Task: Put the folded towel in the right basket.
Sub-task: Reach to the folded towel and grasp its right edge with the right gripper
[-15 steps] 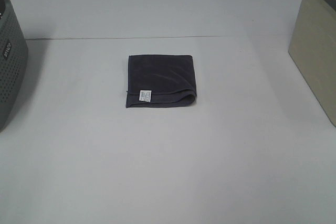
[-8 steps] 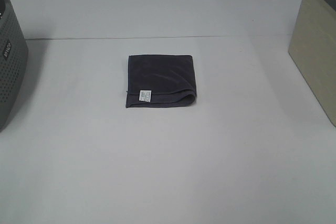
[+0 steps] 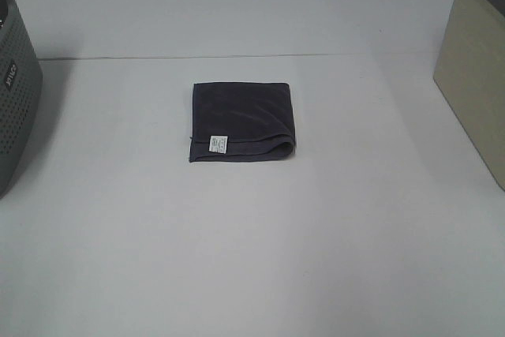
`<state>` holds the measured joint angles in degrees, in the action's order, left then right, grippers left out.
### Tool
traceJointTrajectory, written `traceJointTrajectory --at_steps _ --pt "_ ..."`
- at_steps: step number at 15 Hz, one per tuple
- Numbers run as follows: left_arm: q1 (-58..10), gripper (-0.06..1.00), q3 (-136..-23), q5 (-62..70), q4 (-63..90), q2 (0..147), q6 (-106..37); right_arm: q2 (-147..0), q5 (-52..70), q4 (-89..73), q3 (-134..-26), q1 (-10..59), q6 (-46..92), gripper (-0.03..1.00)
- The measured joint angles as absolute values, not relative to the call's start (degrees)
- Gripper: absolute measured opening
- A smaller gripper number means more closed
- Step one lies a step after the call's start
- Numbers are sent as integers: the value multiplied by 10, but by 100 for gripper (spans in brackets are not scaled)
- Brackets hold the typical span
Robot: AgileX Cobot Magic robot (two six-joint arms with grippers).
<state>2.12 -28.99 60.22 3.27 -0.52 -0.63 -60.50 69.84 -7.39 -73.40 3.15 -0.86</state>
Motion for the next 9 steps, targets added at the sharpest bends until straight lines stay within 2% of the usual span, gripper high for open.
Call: traceJointTrajectory --at_steps 2,4,9 --pt "21 99 -290 602 33 -5 -6 -705 698 -92 -801 32 -6 94" --pt "21 99 -290 602 33 -5 -6 -765 676 -121 -824 32 19 94" --pt "21 99 -290 602 33 -5 -6 -1025 593 -387 -879 32 148 94"
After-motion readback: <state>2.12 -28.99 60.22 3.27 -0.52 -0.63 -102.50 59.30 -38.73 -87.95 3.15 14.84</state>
